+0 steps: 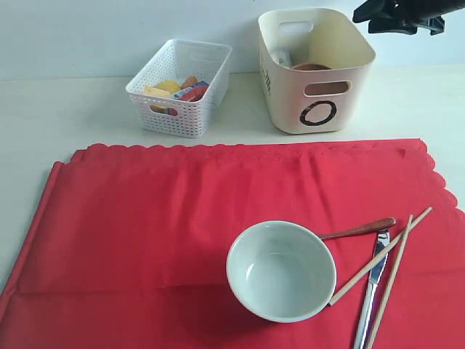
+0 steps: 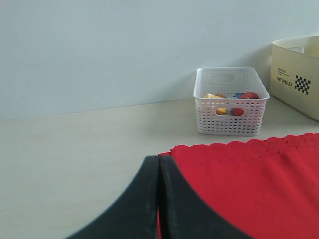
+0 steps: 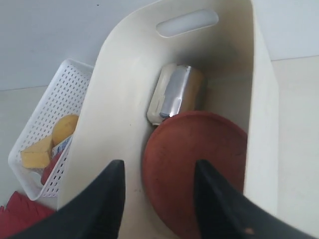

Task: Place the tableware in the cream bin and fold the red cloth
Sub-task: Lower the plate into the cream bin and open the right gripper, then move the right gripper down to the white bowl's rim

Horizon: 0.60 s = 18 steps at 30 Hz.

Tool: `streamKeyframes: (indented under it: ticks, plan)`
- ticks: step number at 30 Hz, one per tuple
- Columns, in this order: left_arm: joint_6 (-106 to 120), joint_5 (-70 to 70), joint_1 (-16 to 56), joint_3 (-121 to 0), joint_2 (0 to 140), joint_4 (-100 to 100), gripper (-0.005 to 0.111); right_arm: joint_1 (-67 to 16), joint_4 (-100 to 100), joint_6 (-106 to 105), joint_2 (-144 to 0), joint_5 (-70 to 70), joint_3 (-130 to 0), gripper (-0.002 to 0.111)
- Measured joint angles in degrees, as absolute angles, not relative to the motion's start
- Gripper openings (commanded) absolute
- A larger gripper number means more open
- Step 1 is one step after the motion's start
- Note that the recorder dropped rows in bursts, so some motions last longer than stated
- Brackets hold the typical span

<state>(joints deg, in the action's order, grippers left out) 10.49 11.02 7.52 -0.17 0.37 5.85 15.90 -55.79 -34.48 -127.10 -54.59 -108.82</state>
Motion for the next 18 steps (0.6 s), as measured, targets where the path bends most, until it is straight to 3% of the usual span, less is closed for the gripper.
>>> streamKeyframes:
  ticks: [10,18]
  plan:
    - [10.5,11.0,7.5,-0.2,0.4,5.8,0.001,15.9,-55.9,-33.2,-127.1,-61.4,-108.8,0.0]
    - [10.5,11.0,7.5,-0.2,0.4,5.8,0.001,15.9,-55.9,-32.8,-124.6,-68.2,-108.8,0.0]
